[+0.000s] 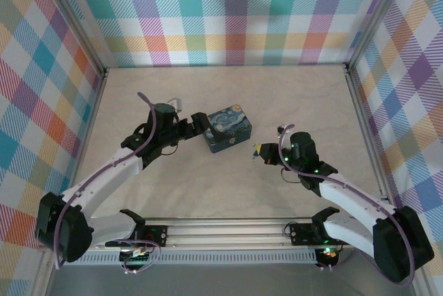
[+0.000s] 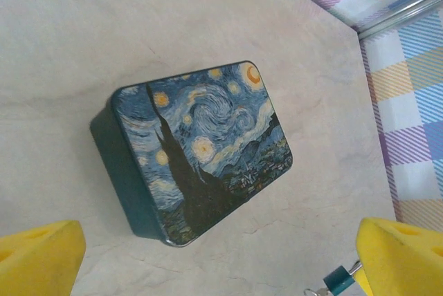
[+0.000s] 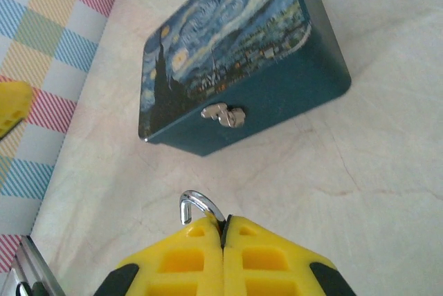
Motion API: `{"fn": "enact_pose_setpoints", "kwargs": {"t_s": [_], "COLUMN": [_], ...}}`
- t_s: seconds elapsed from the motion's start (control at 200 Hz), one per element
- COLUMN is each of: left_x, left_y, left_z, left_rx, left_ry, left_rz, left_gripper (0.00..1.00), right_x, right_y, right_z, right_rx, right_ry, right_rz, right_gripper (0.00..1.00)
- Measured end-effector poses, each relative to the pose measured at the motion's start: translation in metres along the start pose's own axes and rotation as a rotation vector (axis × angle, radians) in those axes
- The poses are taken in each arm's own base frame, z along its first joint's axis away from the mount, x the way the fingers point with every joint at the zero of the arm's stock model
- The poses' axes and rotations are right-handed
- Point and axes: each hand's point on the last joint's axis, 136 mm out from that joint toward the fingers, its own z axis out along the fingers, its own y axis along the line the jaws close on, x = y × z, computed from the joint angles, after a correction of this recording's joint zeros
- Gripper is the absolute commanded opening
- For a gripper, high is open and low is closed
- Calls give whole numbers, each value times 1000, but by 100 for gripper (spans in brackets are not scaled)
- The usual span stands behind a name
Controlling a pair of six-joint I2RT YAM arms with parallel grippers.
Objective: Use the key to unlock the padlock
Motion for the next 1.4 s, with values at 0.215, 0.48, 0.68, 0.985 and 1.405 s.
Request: {"fn": "enact_pose_setpoints", "kwargs": {"t_s": [0.215,0.48,0.68,0.985,1.405], "left_x": [-4,3,4,5,-22], "left_y": [11,28,31,37,57], "left_z": [-23,-25,-25,-26,-50], "left_rx": [-43,-110,-124,-156,-289], "left_ry": [-67,-54,-54,-53,-195], "left_rz": [43,47,47,55,128], "left_gripper": [100,100,100,100,100], "right_x": [28,58,74,72,13], "right_y": [-20,-51,-69,-73,-53], "right_z": [-4,11,24,37,10], "right_rx": [90,190,237,243,259], "right_ry": [113,240,300,300,125], "right_rz": [48,102,127,128,32], "right_gripper": [1,1,3,26,54]}}
